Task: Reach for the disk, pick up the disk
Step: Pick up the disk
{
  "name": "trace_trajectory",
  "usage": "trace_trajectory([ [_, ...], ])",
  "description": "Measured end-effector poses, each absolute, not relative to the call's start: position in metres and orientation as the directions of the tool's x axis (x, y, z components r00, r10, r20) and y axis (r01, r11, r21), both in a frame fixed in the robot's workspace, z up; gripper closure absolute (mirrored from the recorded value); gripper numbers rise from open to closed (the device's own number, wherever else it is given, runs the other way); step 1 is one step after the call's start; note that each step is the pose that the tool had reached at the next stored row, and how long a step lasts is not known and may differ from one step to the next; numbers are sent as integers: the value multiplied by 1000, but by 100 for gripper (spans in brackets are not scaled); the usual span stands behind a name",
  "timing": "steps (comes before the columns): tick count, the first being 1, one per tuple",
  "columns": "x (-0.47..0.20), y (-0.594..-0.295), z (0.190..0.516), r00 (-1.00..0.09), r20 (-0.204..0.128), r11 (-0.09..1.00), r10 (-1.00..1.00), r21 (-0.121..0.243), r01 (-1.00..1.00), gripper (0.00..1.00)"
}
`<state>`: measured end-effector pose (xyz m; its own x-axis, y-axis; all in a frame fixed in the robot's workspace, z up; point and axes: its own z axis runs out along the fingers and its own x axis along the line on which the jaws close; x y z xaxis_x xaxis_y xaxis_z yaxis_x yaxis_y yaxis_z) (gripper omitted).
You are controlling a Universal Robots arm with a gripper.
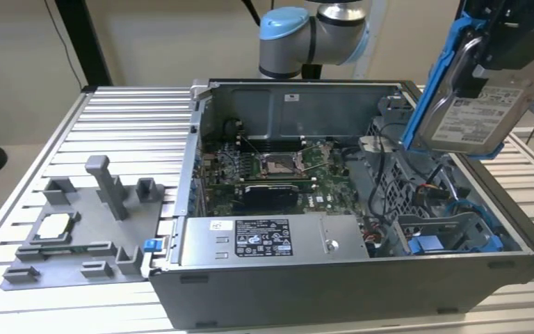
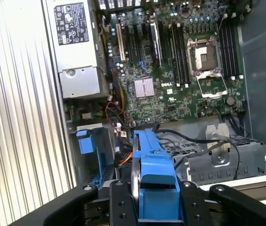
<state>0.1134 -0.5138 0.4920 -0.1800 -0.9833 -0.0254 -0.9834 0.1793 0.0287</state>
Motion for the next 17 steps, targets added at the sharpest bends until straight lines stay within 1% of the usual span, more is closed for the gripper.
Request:
trace_trajectory([
  [8, 113, -533, 491, -175, -25, 175, -984, 29, -984, 100],
  [17, 113, -537, 490, -131, -22, 131, -991, 28, -991, 100],
])
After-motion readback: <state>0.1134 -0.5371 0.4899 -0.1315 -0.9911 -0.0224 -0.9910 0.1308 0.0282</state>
